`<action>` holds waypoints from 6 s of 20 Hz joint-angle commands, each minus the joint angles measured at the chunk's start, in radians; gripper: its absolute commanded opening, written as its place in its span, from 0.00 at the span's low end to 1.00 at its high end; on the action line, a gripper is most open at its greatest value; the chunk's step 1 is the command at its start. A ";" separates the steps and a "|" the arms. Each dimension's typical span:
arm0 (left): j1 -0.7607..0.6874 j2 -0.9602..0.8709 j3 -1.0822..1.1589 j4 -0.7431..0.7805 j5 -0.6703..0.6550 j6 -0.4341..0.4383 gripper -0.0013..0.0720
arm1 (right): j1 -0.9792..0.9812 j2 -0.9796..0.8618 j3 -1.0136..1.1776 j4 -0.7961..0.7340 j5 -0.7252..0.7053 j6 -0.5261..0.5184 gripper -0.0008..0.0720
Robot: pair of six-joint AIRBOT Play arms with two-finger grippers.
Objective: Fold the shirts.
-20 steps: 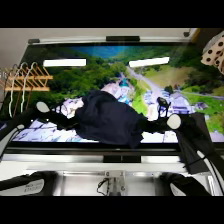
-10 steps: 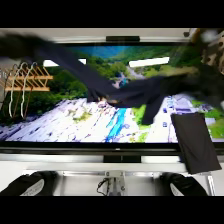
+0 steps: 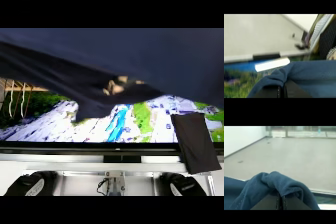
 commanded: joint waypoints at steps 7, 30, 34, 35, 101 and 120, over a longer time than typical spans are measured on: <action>0.002 -0.008 -0.800 -0.058 -0.042 -0.040 0.07 | 0.000 -0.605 -0.025 -0.116 0.124 0.007 0.11; 0.120 -0.201 -0.994 -0.368 0.120 0.231 0.07 | -0.423 -0.650 -0.964 0.578 0.294 -0.087 0.77; 0.120 -0.201 -0.994 -0.368 0.106 0.231 0.07 | -0.344 -0.688 -1.084 0.691 0.151 -0.137 0.78; 0.120 -0.201 -0.994 -0.368 0.108 0.231 0.07 | -0.320 -0.694 -1.084 0.741 0.091 -0.148 0.77; 0.547 -0.569 -0.967 -0.001 -0.035 0.220 0.92 | -0.495 -0.663 -0.591 0.422 0.523 -0.094 0.89; 0.340 -0.591 -0.974 -0.005 -0.081 0.220 0.07 | -0.475 -0.512 -1.073 0.623 0.254 -0.143 0.89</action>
